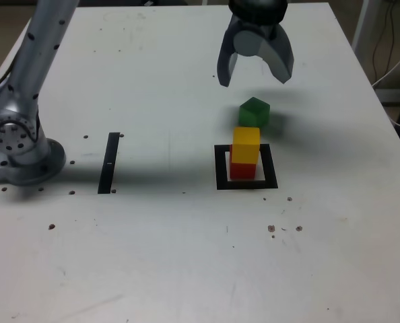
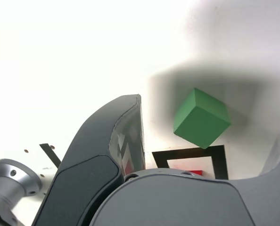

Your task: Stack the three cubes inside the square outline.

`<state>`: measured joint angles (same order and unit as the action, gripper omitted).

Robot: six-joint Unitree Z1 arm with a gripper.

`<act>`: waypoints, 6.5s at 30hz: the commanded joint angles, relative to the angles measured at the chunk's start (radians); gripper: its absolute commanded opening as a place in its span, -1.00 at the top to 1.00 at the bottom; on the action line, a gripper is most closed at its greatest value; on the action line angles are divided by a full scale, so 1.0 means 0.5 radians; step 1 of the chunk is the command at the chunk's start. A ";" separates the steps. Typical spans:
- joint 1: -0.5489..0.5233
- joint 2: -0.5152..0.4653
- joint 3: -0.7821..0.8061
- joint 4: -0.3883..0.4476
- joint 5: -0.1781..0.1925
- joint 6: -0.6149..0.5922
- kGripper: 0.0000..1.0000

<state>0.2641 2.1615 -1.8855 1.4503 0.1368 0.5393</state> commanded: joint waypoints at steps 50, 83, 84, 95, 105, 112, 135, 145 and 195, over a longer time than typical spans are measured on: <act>-0.182 0.186 0.166 -0.236 0.120 0.515 -0.49; -0.185 0.174 0.174 -0.253 0.140 0.465 0.22; -0.185 0.173 0.174 -0.253 0.141 0.465 0.22; -0.185 0.046 0.139 -0.138 0.180 0.394 0.22; -0.195 -0.102 -0.012 0.133 0.129 0.216 0.22; -0.283 -0.155 -0.149 0.328 0.056 -0.078 0.22; -0.628 -0.188 -0.088 0.370 -0.189 -0.818 0.22; -0.670 -0.145 -0.089 0.362 -0.242 -0.871 0.22; -0.606 -0.717 0.444 0.292 -0.115 -0.930 -0.99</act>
<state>-0.0457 1.8343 -1.6932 1.5934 0.0733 0.0763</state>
